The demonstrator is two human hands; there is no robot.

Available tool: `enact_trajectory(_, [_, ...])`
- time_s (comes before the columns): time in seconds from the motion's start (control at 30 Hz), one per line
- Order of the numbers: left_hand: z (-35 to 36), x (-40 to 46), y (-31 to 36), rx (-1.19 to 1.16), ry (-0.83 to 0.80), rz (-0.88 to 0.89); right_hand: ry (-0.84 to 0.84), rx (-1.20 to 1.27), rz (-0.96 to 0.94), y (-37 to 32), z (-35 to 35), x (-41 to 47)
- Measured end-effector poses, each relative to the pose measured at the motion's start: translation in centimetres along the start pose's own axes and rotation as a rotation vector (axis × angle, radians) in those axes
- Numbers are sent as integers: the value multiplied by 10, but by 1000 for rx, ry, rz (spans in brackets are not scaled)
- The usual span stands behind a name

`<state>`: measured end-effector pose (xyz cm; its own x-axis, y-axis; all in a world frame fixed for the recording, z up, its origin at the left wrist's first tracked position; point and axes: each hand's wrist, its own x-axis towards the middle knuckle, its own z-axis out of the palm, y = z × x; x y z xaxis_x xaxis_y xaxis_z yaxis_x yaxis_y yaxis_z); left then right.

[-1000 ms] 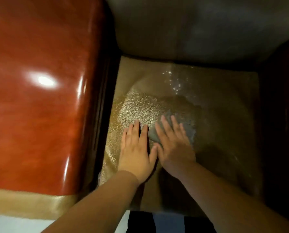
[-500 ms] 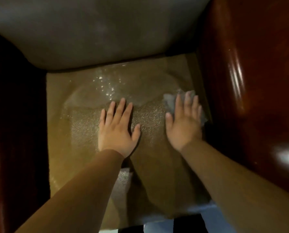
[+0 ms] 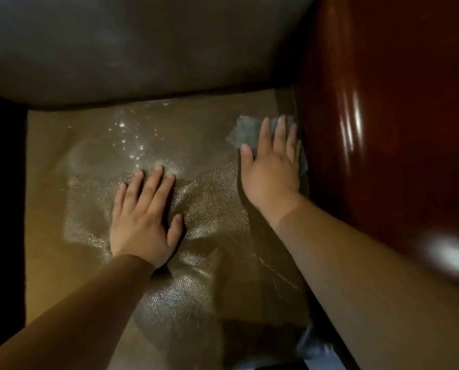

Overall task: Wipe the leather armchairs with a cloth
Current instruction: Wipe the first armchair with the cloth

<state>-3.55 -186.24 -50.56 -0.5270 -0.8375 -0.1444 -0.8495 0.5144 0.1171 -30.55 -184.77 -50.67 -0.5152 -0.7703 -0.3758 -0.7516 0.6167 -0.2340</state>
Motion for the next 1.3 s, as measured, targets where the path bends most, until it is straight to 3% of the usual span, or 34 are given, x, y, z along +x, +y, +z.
enact_trajectory(0.17, [5,0,-1,-19,-8,2,-9,103,85,17,11,-81])
enact_trajectory(0.3, [18,-1,-8,-16,27,24,57,82,156,-6,5,-6])
enact_trajectory(0.43, [17,-1,-9,-32,54,39,32,31,68,-22,-18,82])
enact_trajectory(0.67, [11,-2,-6,-19,35,33,-47,-151,54,-20,1,-14])
enact_trajectory(0.93, [16,-1,-7,-38,55,52,44,-97,118,-39,-18,92])
enact_trajectory(1.13, [12,-1,-6,-31,38,46,6,-161,-228,-23,1,13])
enact_trajectory(1.2, [14,-2,-7,-42,51,51,1,-126,-180,-16,2,18])
enact_trajectory(1.3, [18,-3,-8,-42,71,59,31,-128,38,-30,-3,60])
